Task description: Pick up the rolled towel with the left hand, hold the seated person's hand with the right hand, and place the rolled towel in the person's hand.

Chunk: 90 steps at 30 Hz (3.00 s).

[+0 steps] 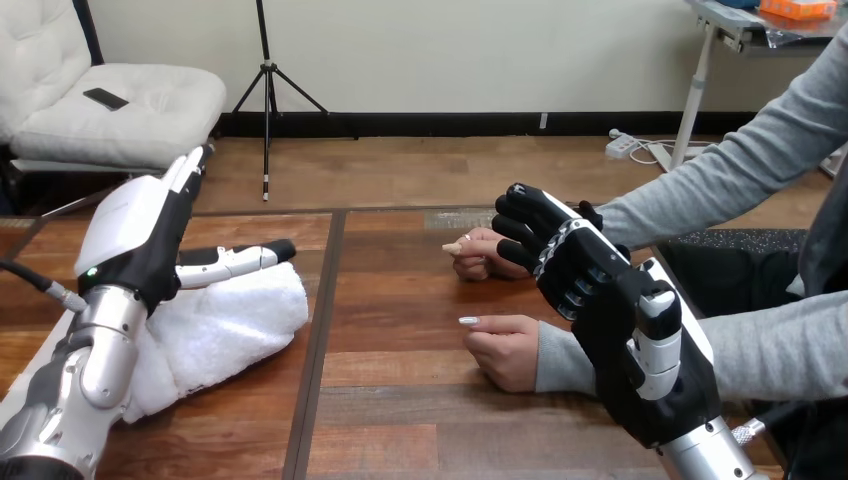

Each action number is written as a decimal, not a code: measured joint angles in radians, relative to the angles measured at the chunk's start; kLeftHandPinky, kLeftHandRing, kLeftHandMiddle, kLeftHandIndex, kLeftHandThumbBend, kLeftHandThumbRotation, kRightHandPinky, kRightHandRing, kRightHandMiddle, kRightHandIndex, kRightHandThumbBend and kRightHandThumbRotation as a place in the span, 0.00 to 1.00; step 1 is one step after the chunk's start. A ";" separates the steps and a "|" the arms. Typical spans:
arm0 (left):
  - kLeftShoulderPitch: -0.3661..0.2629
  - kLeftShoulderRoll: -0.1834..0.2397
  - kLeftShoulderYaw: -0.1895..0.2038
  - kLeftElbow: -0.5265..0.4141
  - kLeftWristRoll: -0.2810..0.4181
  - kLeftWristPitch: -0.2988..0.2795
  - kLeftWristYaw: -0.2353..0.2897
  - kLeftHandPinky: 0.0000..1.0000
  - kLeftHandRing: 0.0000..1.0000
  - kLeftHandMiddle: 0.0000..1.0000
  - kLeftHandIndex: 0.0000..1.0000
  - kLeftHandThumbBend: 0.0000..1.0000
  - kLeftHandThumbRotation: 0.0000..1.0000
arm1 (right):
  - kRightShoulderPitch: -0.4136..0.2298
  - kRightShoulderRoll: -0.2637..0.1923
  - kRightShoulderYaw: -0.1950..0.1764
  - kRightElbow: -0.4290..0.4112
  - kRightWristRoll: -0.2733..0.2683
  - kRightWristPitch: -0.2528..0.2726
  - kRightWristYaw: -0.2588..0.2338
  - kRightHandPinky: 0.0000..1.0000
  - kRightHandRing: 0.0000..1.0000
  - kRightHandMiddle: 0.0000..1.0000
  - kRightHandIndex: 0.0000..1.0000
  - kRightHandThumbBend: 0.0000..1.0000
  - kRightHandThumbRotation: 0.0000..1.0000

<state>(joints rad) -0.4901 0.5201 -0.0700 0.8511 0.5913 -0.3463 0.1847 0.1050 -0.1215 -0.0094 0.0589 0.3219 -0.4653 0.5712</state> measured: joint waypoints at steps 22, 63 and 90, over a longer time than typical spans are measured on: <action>-0.098 0.012 -0.102 0.173 0.016 0.083 0.000 0.98 0.99 1.00 1.00 1.00 0.74 | 0.000 0.000 -0.003 0.000 0.016 0.000 0.015 0.90 0.91 0.90 0.88 1.00 1.00; -0.171 0.010 -0.231 0.343 0.047 0.170 -0.014 1.00 1.00 1.00 1.00 1.00 0.78 | 0.000 0.000 -0.003 -0.001 0.016 0.000 -0.003 0.87 0.91 0.91 0.88 1.00 1.00; -0.190 0.009 -0.236 0.351 0.015 0.142 -0.116 1.00 0.99 1.00 0.98 1.00 0.79 | 0.000 0.000 -0.004 -0.001 0.015 0.000 -0.005 0.87 0.92 0.92 0.89 1.00 1.00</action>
<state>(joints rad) -0.6805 0.5290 -0.3056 1.2017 0.6060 -0.2041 0.0686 0.1049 -0.1219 -0.0132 0.0574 0.3372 -0.4653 0.5659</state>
